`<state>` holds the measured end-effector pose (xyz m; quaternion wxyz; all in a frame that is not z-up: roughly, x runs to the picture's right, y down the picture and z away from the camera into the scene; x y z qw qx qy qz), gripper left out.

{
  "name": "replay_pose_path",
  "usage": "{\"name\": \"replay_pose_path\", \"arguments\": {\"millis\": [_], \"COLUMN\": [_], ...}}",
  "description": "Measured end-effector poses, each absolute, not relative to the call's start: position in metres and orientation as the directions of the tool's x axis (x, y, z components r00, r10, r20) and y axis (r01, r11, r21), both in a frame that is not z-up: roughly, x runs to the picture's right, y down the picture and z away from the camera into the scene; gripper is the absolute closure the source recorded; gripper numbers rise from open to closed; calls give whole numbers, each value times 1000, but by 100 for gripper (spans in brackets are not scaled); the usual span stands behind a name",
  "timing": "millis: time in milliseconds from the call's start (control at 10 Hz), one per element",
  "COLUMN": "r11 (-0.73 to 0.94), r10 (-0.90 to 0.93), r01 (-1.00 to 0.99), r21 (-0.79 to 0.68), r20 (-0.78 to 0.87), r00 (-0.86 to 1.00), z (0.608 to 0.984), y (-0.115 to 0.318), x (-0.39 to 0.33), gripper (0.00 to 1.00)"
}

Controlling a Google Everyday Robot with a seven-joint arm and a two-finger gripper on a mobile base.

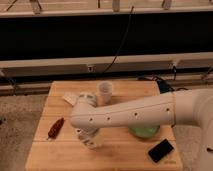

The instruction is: Knock the bottle over

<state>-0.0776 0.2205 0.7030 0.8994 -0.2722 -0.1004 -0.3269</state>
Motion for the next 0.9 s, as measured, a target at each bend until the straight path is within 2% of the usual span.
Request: {"name": "replay_pose_path", "arguments": {"millis": [100, 300, 600, 700, 900], "r11": [637, 625, 611, 600, 576], "r10": [-534, -546, -557, -566, -583], "r01": [647, 666, 694, 706, 732], "r21": [-420, -407, -381, -375, -362], "r20": [365, 383, 416, 425, 446], "r00": [763, 745, 719, 707, 679], "z": [703, 702, 703, 704, 696], "y": [221, 222, 221, 221, 232], "x": [-82, -85, -107, -109, -118], "gripper": [28, 21, 20, 21, 30]}}
